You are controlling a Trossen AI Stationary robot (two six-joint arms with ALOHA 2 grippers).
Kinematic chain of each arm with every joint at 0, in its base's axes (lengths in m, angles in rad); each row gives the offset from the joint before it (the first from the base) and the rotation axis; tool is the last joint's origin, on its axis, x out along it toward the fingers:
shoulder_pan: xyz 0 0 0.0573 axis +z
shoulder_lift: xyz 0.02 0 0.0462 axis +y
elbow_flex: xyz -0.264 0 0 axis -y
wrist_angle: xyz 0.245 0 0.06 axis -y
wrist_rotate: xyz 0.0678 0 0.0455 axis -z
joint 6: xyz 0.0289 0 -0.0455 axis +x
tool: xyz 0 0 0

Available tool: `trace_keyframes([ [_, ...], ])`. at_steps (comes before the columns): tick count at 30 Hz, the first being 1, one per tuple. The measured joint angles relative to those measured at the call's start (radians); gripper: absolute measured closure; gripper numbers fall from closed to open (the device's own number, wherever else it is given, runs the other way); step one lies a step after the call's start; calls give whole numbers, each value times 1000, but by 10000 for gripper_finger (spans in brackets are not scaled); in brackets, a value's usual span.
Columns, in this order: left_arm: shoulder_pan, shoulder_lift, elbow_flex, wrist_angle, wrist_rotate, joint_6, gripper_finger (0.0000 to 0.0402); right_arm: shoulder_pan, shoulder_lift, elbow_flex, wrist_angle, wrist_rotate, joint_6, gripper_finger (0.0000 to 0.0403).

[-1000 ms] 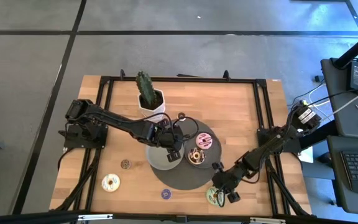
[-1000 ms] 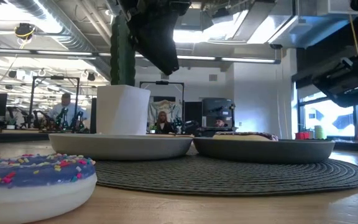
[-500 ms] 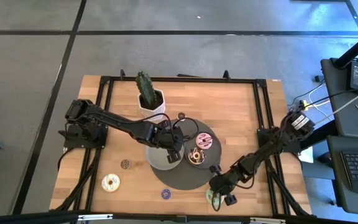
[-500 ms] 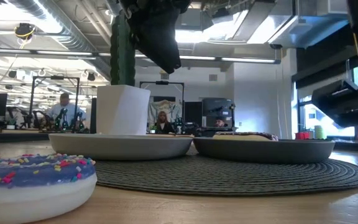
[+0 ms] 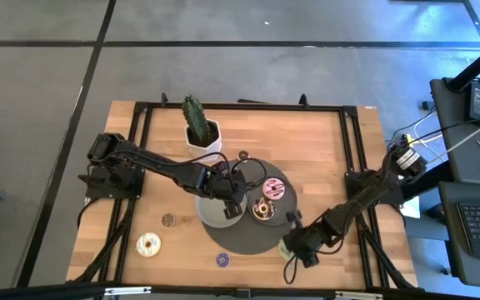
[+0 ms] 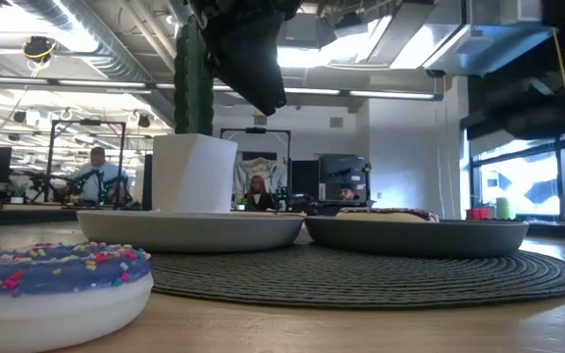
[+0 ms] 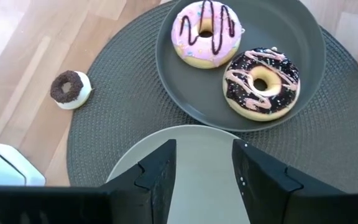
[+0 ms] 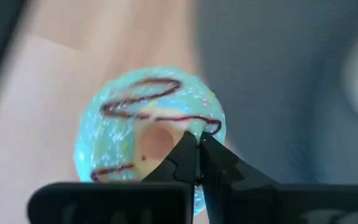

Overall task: Pick & Place donuts
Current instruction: Put the large blue donut on the dark gray plate

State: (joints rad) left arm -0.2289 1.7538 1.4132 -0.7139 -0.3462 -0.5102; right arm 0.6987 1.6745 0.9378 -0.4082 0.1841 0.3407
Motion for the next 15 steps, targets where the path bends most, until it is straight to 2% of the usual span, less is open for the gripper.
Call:
trace_keyframes([
  [4,-6,0,0,1,4,0,251,-10,-119,6,-138,190,25,392],
  [8,-9,0,0,4,4,0,254,-42,-217,-30,-187,371,27,392],
  [15,-9,0,0,8,4,-1,249,-130,-231,-149,-117,360,-34,392],
])
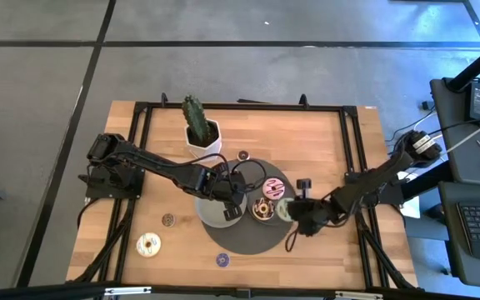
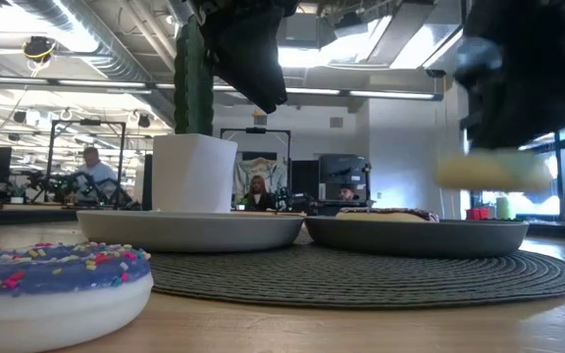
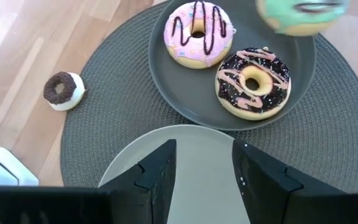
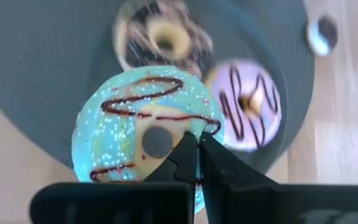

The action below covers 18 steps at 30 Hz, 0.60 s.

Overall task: Pick & Place donuts
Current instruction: Put the large blue donut on the dark gray plate

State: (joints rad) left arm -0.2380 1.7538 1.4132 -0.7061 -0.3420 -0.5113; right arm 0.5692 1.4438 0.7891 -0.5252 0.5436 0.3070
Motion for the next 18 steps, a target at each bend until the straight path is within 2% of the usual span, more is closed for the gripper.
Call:
trace_keyframes([
  [13,-8,0,0,1,5,-32,249,-126,1,-25,62,-80,-77,391],
  [18,-12,0,0,1,7,-27,252,-130,1,-25,63,-165,-81,391],
])
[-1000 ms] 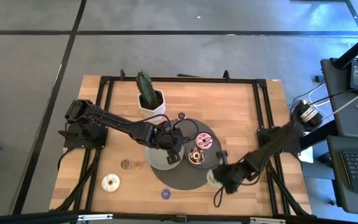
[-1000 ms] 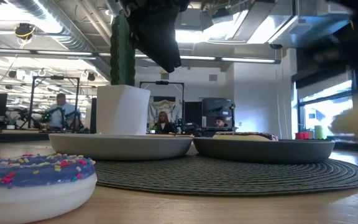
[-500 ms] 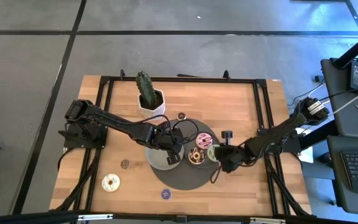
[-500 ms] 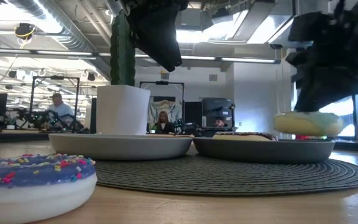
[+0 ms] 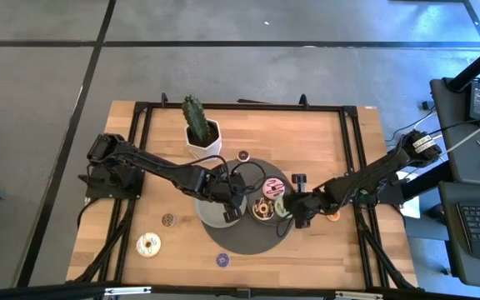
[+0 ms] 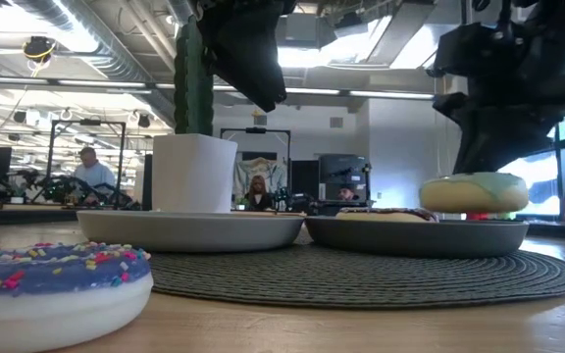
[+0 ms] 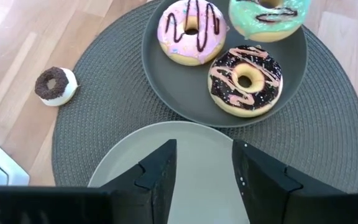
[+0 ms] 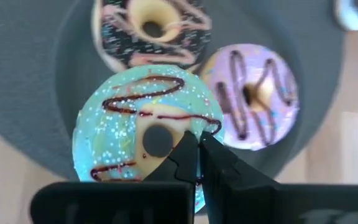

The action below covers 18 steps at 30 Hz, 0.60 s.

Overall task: Pick & Place donuts
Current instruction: Put the large blue donut on the dark gray plate

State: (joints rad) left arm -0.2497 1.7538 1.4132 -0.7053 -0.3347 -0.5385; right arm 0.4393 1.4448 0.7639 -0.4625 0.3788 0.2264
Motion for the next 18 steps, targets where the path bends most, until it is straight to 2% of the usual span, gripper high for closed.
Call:
trace_keyframes([
  [10,1,0,0,0,0,1,249,-5,94,0,68,-40,-60,391],
  [18,1,0,0,0,0,2,253,-4,114,0,143,10,-102,391],
])
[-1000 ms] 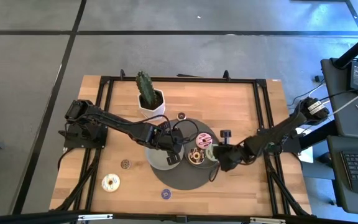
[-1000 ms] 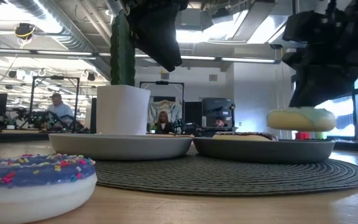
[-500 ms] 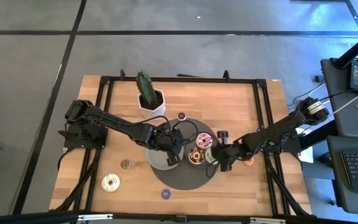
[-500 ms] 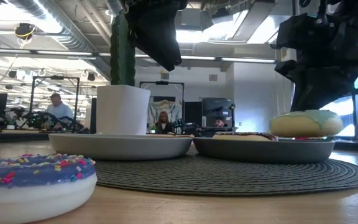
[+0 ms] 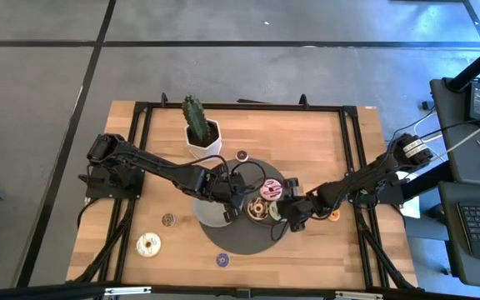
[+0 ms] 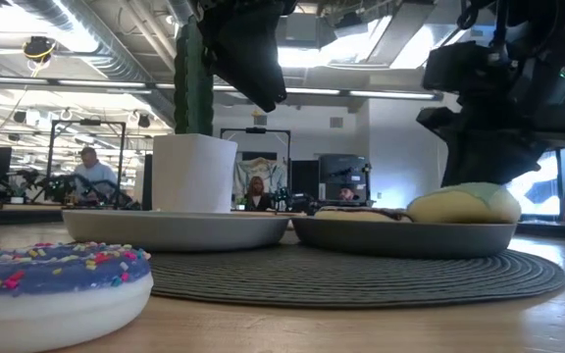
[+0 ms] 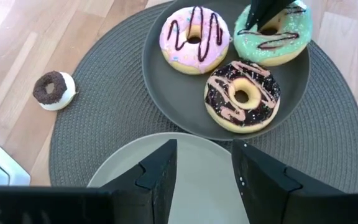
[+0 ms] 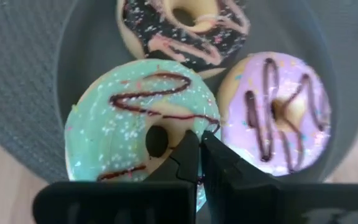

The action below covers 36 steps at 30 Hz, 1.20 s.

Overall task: Pick & Place donuts
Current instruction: Put the large blue donut on the dark gray plate

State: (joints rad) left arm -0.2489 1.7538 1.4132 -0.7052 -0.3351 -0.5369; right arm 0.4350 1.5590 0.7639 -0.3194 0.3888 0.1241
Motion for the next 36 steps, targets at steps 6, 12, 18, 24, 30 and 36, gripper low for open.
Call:
trace_keyframes([
  [6,0,0,0,0,-3,0,249,0,-2,0,-11,28,-5,391],
  [12,0,0,0,0,-3,0,253,0,2,0,-65,8,2,391],
  [18,0,0,0,0,-3,0,249,0,4,0,-1,86,-1,391],
  [24,0,0,0,0,0,-10,252,0,4,0,-4,28,-22,391],
  [30,0,0,0,0,15,-16,251,0,4,0,-5,-24,-21,375],
  [36,0,0,0,0,15,-18,251,-1,4,0,-7,82,33,337],
])
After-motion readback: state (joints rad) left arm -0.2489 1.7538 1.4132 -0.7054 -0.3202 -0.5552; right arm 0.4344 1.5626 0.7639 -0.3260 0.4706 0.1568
